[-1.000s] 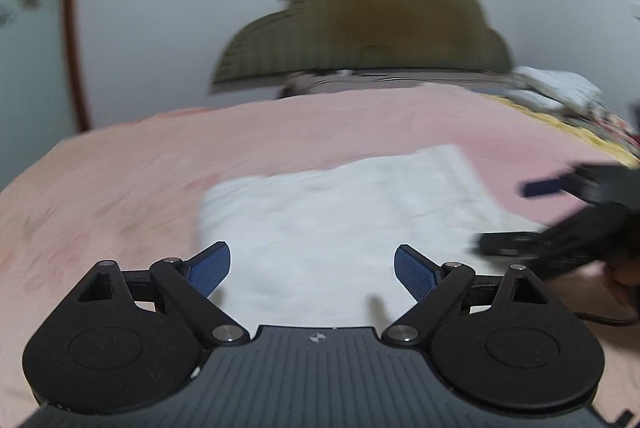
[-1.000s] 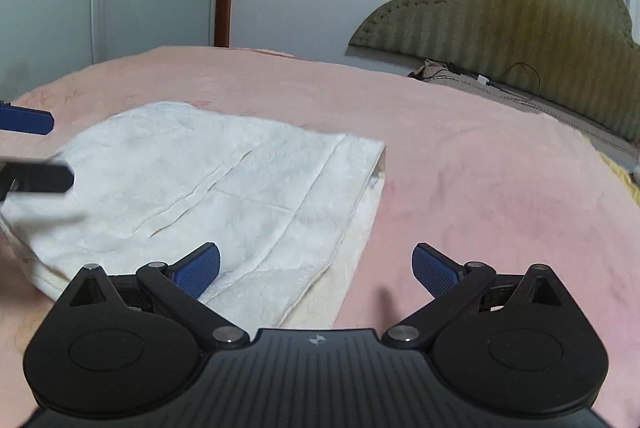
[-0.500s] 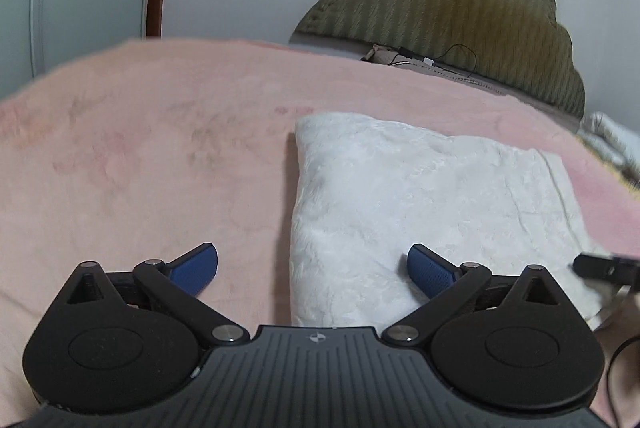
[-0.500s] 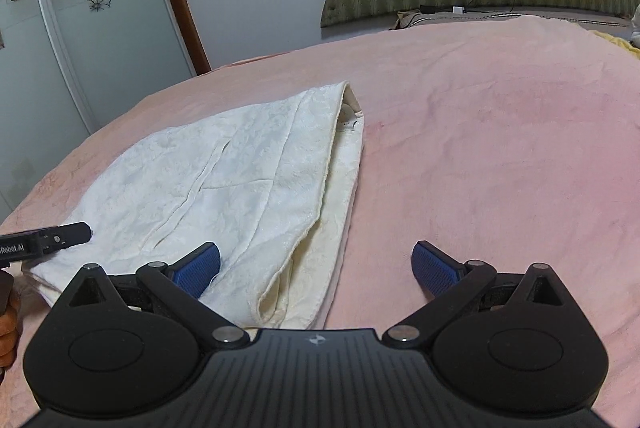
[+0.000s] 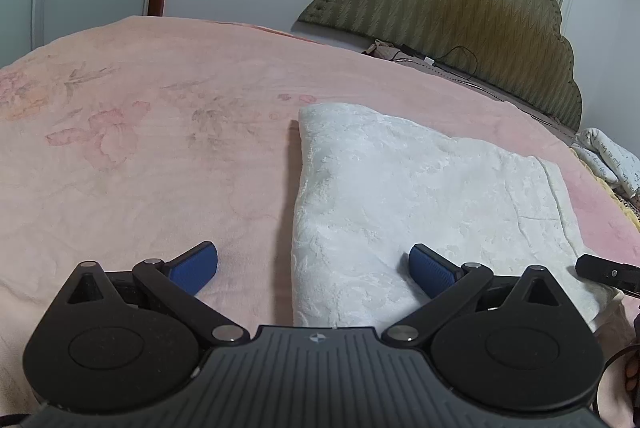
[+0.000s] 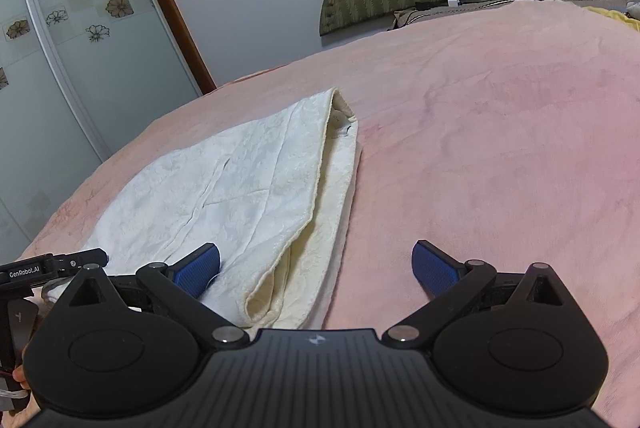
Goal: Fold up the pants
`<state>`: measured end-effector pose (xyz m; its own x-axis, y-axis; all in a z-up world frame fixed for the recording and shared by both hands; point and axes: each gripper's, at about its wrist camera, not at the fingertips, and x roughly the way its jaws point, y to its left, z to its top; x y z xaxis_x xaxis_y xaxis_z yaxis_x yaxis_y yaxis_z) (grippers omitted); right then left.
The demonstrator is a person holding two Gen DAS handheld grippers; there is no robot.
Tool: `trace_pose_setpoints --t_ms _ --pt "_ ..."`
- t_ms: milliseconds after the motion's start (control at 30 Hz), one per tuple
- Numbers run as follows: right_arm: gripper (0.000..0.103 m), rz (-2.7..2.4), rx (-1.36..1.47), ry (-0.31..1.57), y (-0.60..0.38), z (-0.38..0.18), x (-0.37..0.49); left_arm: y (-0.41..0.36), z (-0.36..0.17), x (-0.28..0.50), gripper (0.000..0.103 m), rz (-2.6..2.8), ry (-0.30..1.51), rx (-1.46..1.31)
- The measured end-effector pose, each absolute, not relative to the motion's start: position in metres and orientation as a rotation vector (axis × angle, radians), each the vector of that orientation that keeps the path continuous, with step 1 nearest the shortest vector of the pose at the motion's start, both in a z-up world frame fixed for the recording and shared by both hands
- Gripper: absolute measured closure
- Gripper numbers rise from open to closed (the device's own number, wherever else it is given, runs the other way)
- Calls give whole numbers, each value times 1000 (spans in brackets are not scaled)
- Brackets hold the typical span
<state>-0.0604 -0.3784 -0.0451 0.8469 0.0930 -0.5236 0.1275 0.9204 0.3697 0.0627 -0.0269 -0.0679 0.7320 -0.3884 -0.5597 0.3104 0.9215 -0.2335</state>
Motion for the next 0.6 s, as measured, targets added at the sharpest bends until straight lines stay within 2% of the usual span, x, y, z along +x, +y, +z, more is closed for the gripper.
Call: trace_pose_setpoints --t_ms 600 --pt "0 -29 395 570 -372 -44 -57 -29 -68 64 0 -382 644 -107"
